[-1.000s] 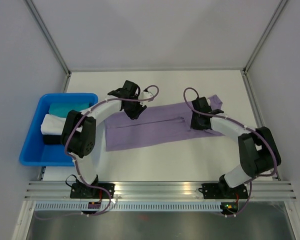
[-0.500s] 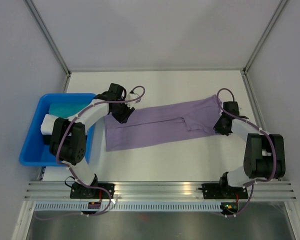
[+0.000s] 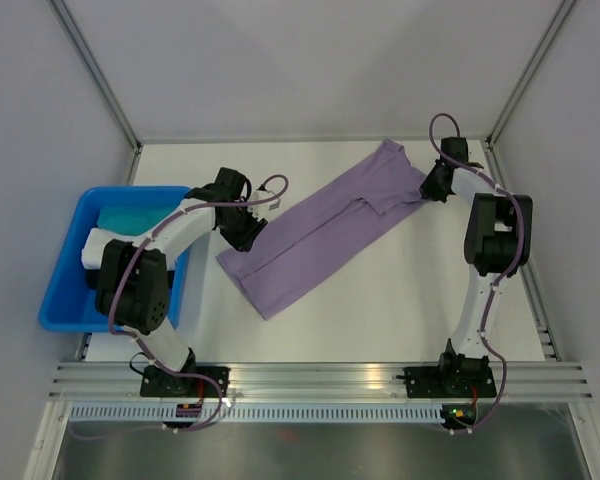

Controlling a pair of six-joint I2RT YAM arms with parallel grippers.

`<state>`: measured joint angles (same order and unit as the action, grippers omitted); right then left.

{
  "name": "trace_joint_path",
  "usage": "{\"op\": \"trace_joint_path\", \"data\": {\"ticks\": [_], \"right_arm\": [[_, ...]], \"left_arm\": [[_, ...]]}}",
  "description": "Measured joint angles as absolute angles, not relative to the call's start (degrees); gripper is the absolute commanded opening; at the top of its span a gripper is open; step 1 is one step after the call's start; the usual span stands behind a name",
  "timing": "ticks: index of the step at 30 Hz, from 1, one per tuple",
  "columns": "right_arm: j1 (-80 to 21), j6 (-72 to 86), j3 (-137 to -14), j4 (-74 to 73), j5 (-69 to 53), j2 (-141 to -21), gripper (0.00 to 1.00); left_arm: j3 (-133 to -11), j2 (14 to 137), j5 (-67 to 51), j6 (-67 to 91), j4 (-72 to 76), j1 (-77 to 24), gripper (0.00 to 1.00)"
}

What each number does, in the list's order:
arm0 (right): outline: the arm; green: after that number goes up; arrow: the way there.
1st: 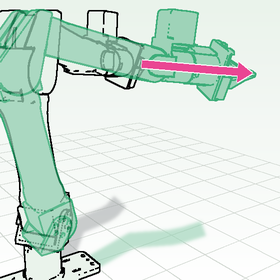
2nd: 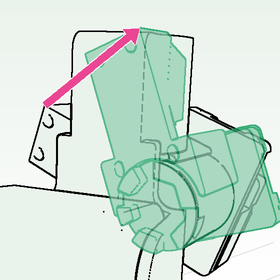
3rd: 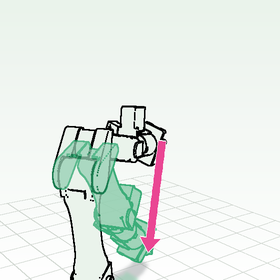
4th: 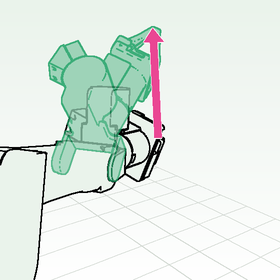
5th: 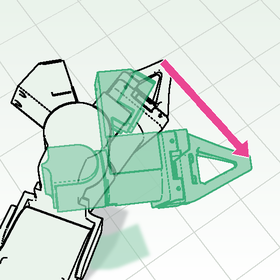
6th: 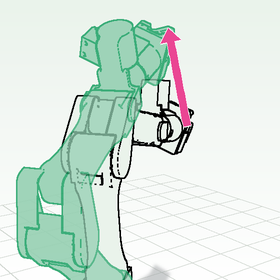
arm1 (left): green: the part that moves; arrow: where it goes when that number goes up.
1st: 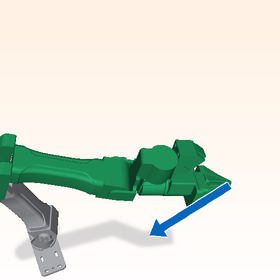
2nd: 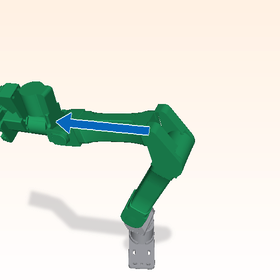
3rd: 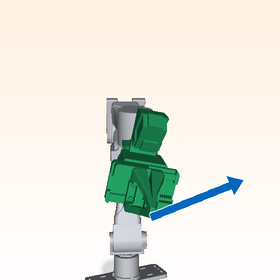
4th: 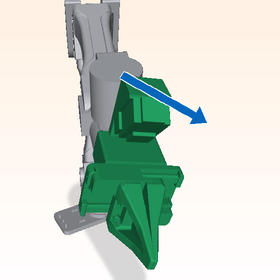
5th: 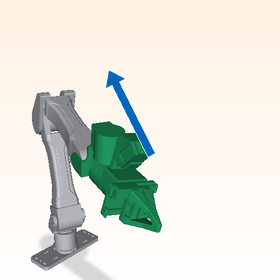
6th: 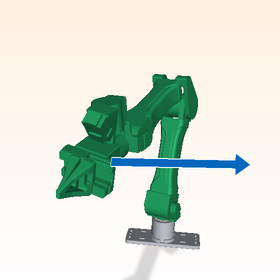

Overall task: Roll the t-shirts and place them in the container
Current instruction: Fold the tshirt

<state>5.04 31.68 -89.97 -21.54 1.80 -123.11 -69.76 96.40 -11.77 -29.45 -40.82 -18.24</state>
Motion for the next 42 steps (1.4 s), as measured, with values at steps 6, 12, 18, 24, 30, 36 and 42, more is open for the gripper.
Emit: {"op": "trace_joint_path", "data": {"ticks": [6, 12, 18, 24, 30, 36, 42], "right_arm": [[3.0, 29.5, -90.1, -25.7, 2.9, -119.3, 0.44], [6.4, 30.8, -85.0, -24.4, 0.7, -115.2, 0.47], [8.1, 35.4, -86.7, -21.5, -2.9, -121.0, 0.35], [7.7, 39.3, -90.7, -18.0, -7.1, -125.8, 0.23], [6.9, 43.0, -99.5, -17.2, -10.0, -132.4, 0.23], [3.1, 44.6, -113.7, -18.5, -10.6, -141.1, 0.36], [-1.4, 41.6, -117.2, -20.4, -7.9, -142.4, 0.42]], "left_arm": [[-69.7, 100.6, -7.7, -29.4, -40.2, -17.8, 0.45], [-69.7, 103.8, -2.0, -29.4, -39.5, -16.4, 0.46], [-68.4, 104.5, -2.5, -29.5, -37.7, -14.9, 0.42], [-64.2, 103.0, -6.4, -29.9, -36.4, -15.0, 0.23], [-59.5, 99.5, -10.6, -29.9, -35.7, -15.3, 0.23], [-52.6, 93.5, -14.3, -31.1, -35.9, -20.8, 0.24], [-47.7, 89.1, -19.9, -32.2, -38.7, -32.6, 0.29]]}}
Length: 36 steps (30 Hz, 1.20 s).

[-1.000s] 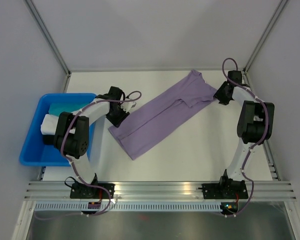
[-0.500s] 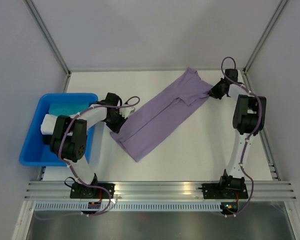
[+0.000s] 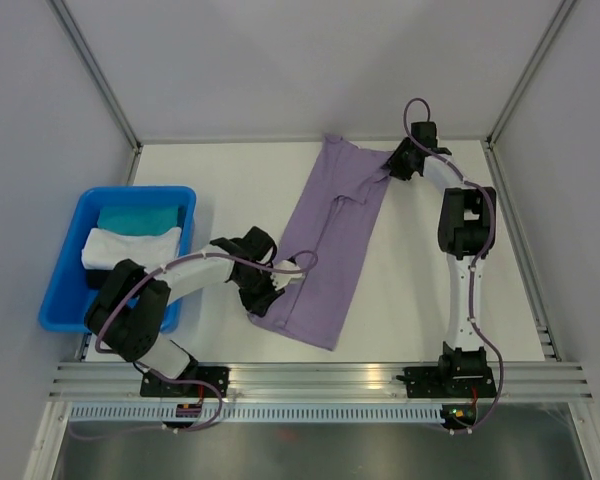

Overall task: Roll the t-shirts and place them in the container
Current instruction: Fold the tshirt

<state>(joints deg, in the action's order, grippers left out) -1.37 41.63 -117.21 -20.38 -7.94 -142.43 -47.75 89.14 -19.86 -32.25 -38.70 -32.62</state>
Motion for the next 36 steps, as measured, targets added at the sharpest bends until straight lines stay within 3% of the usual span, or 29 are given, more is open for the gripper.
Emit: {"op": "trace_joint_path", "data": {"ticks": [8, 13, 18, 23, 28, 36], "right_arm": [[0.9, 32.2, -107.3, -26.4, -3.1, -131.9, 0.44], [1.4, 28.2, -86.6, -26.3, -2.6, -111.1, 0.44], [-15.0, 27.2, -66.7, -27.6, -2.7, -85.5, 0.43], [-30.6, 36.6, -45.6, -28.5, -2.7, -68.3, 0.43], [-39.0, 48.6, -30.2, -28.8, -1.7, -62.8, 0.43], [-50.4, 59.3, -25.8, -18.0, -0.3, -66.0, 0.42]], "left_arm": [[-44.2, 82.8, -27.5, -35.5, -47.5, -37.6, 0.35], [-45.8, 73.9, -29.4, -35.7, -50.7, -38.7, 0.36], [-51.5, 65.1, -27.8, -35.2, -50.4, -38.7, 0.37], [-51.4, 64.8, -22.4, -33.2, -47.5, -38.7, 0.37], [-47.4, 64.4, -19.0, -31.3, -46.4, -38.7, 0.38], [-44.9, 58.6, -16.7, -30.5, -45.3, -38.6, 0.38]]}}
